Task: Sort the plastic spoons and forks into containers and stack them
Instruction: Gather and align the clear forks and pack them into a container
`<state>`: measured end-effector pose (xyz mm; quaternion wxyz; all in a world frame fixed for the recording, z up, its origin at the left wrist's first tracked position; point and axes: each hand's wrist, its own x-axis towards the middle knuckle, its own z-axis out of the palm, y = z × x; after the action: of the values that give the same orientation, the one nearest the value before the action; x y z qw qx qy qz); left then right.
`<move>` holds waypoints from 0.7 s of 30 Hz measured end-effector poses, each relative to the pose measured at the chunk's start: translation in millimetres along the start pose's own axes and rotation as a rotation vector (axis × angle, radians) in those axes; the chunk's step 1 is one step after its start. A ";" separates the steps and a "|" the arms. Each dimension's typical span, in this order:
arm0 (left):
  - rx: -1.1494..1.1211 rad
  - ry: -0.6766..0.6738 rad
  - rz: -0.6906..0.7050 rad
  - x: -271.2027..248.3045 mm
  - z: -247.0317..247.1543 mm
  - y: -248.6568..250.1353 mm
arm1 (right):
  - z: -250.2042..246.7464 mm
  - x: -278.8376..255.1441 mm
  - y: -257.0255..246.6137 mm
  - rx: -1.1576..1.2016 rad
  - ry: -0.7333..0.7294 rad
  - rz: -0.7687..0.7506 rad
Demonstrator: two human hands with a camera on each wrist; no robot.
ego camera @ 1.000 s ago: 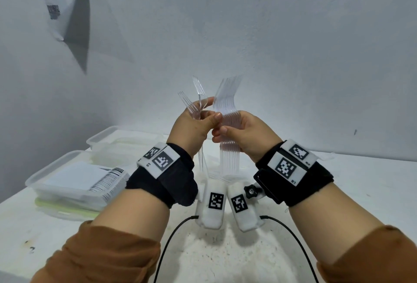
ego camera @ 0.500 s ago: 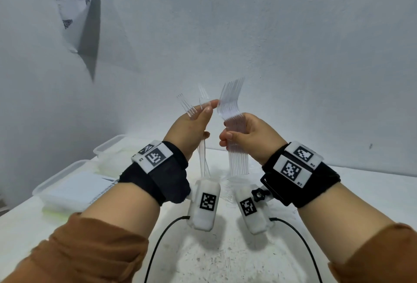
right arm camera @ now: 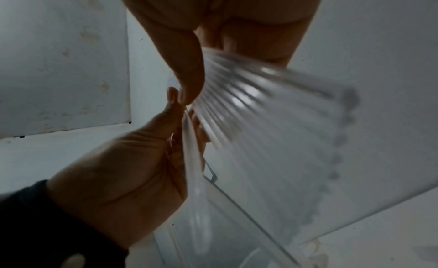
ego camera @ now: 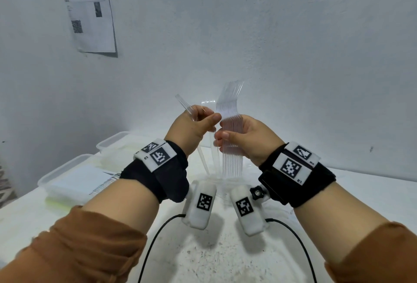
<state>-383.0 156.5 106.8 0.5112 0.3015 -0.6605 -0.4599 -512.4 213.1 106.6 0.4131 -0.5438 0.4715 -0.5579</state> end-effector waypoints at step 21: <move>0.198 -0.080 0.076 -7.4 21.7 10.6 | -17.6 -22.3 -15.0 -0.111 -0.065 -0.042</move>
<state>-400.8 173.5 112.4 0.4692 0.3066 -0.7336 -0.3843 -527.7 239.4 117.1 0.3856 -0.5933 0.4769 -0.5214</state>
